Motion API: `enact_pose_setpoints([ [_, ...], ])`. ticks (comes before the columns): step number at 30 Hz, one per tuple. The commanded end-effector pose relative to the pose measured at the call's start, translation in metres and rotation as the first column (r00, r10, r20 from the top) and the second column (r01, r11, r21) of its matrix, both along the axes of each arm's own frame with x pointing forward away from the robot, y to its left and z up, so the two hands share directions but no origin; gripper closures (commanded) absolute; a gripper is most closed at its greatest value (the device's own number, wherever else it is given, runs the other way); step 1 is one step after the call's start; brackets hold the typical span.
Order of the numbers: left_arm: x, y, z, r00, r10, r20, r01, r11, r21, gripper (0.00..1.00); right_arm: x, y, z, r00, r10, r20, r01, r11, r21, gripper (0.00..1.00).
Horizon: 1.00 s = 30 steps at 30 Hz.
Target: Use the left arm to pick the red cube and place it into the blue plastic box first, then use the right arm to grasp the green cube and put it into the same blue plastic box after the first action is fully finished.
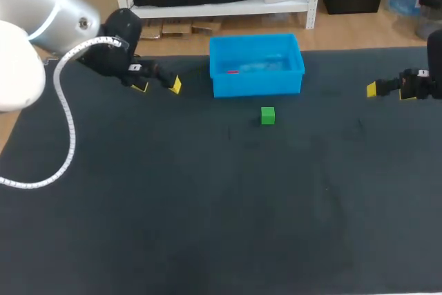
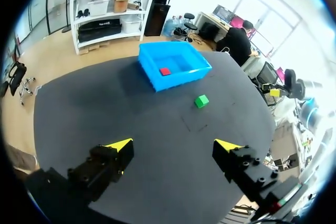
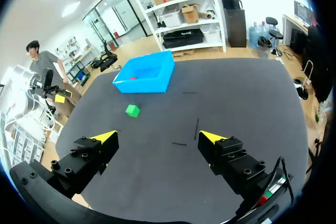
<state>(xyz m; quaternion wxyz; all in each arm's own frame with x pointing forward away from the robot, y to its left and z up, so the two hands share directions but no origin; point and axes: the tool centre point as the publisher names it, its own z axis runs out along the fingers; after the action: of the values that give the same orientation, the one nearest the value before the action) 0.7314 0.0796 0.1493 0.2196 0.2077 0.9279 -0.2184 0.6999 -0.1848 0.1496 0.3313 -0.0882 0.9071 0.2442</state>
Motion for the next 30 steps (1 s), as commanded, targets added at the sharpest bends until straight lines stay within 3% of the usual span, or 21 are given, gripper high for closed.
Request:
enact_pose_setpoints([
  [1, -0.0017, 0.003, -0.0012, 1.0, 0.007, 0.002, -0.007, 1.0, -0.004, 0.0, 0.0003, 0.0001, 0.0, 1.0, -0.001, -0.001, 0.001, 1.0, -0.002, 0.0],
  [30, -0.0012, 0.0045, -0.0009, 1.0, 0.011, -0.004, -0.011, 1.0, 0.001, 0.0, 0.0003, 0.0001, 0.0, 1.0, -0.001, -0.001, 0.001, 1.0, -0.002, 0.0],
])
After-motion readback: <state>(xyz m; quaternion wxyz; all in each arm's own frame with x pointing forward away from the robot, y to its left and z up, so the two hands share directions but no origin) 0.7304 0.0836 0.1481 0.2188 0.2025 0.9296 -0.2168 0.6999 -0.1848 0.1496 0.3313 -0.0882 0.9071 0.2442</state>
